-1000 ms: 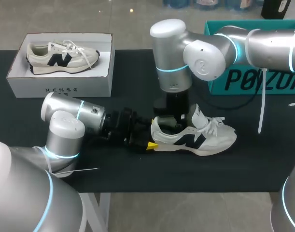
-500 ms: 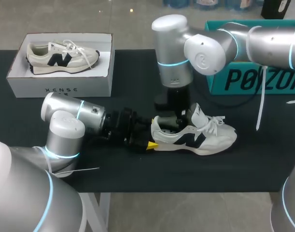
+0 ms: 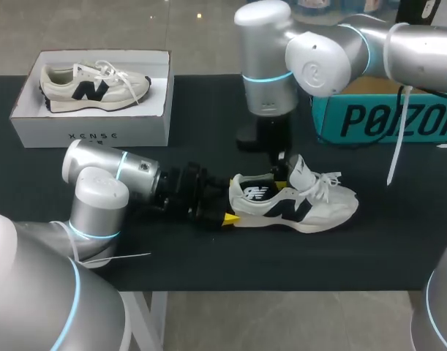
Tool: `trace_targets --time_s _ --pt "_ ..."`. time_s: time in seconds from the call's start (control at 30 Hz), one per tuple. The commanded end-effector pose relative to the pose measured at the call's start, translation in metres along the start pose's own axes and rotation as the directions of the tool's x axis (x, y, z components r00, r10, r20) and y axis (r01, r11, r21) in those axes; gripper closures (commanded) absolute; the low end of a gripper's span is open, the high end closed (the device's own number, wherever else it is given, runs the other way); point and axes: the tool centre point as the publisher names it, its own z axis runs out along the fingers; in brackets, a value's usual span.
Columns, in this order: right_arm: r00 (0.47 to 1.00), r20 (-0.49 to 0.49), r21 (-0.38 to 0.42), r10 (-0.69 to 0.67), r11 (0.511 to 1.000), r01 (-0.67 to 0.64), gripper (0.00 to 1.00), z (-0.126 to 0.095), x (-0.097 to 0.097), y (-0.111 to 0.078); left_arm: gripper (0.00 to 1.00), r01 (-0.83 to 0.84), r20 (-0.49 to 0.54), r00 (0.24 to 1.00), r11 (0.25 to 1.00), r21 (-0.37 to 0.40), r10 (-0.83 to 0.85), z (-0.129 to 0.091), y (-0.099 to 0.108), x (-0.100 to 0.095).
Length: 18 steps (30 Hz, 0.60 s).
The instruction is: Take the shoe out of the shoebox, open the shoe tongue, remove and reinsert the insole, then place the shoe into the shoebox
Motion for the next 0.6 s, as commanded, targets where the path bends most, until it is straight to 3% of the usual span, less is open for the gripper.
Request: trace_targets --time_s 0.03,0.4,0.6 --pt "1.000 0.019 -0.017 0.021 1.000 -0.021 1.00 -0.012 -0.003 -0.015 1.00 0.000 -0.001 1.000 1.000 0.000 0.000 0.002 0.002 -0.001" --pt "0.995 0.031 -0.073 0.095 0.993 -0.093 1.00 -0.021 -0.013 -0.044 1.00 0.000 -0.001 1.000 1.000 0.000 0.000 0.002 0.002 -0.001" --pt "0.999 0.028 -0.079 0.037 0.996 -0.035 1.00 -0.024 -0.013 -0.019 1.00 0.000 -0.001 1.000 1.000 0.000 0.000 0.002 0.002 -0.001"
